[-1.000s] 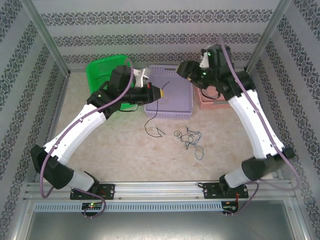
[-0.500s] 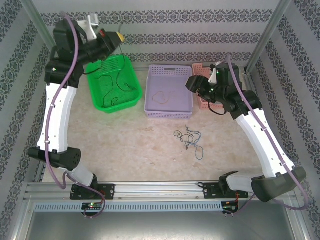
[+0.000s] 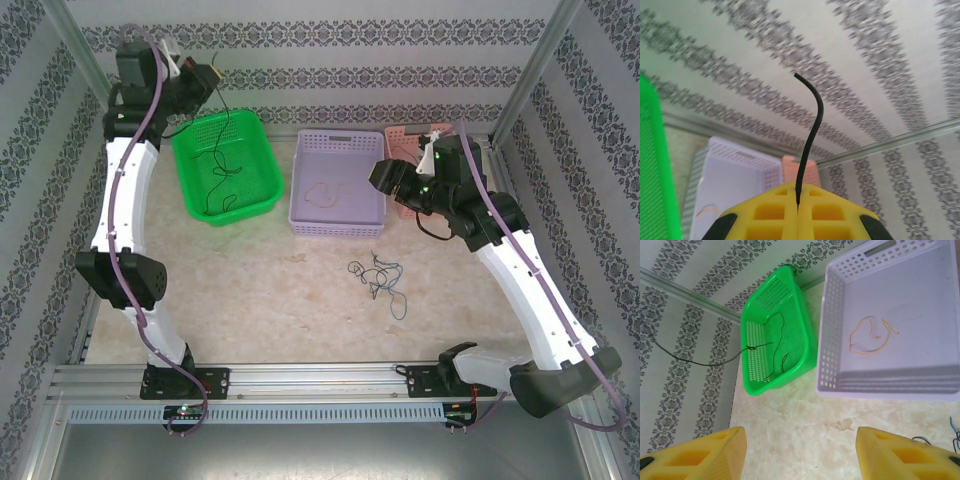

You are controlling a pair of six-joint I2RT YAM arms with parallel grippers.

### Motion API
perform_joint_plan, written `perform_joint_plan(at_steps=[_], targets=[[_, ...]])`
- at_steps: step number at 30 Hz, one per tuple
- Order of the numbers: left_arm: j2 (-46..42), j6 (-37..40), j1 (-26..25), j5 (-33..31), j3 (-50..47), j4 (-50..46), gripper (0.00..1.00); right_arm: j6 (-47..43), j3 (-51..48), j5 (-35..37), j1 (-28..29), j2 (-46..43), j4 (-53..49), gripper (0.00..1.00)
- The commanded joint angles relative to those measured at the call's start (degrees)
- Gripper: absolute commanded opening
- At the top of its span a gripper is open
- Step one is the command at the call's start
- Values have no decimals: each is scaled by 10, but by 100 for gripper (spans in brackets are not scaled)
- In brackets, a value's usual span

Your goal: Untangle the cables

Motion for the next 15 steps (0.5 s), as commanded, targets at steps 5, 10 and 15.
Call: perform_joint_plan(at_steps=[5, 10, 15], targets=[[59, 9, 19, -75, -80, 25, 0, 26, -29, 7, 15, -15, 8, 60], [147, -14, 23, -104, -74, 64, 0, 36, -41, 21, 28, -23, 5, 60], [266, -39, 25, -107, 19, 67, 0, 42, -48, 36, 32, -37, -8, 60]])
